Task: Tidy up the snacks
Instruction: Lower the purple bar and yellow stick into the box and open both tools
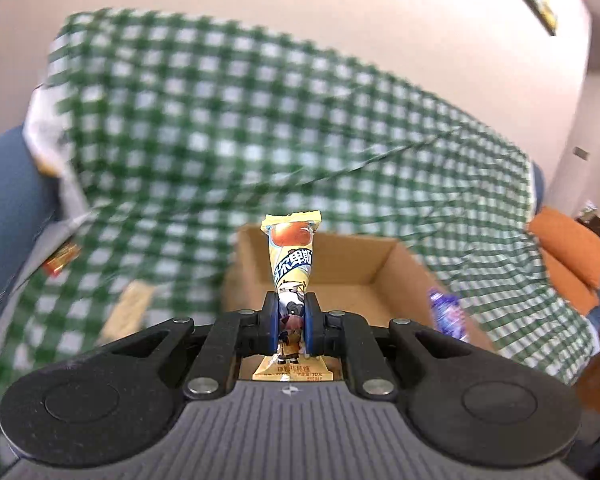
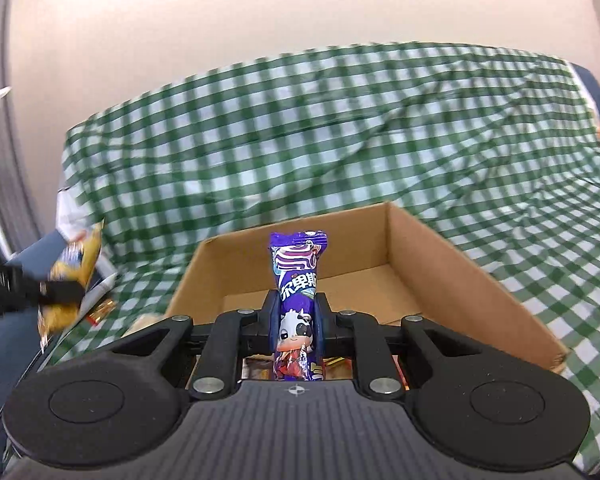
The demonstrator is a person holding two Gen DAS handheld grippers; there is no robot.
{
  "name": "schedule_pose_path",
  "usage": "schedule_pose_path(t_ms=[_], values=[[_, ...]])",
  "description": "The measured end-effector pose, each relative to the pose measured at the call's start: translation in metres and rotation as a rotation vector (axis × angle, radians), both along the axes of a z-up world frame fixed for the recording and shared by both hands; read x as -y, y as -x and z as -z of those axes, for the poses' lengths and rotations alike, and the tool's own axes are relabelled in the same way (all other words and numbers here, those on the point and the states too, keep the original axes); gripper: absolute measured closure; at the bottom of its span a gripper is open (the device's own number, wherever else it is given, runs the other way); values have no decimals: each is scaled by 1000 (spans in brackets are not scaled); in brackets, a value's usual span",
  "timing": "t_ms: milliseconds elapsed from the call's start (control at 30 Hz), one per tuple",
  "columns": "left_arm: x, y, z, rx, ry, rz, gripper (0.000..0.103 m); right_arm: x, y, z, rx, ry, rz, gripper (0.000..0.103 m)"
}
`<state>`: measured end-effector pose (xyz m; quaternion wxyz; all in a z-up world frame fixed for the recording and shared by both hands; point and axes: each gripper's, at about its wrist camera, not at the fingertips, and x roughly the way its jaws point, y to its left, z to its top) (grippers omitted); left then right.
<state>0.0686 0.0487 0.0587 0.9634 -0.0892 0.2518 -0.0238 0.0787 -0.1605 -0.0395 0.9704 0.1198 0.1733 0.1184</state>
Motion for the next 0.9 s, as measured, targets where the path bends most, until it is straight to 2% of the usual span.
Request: schedule_pose_path(t_ms=[333, 567, 900], values=[[59, -25, -7, 13, 5, 76, 90, 22, -3, 2, 14, -29, 112, 85], [66, -31, -2, -2, 3, 78, 90, 30, -6, 4, 14, -35, 166, 85], [64, -31, -3, 0, -2, 74, 90, 32, -3, 3, 35, -28, 170, 85]])
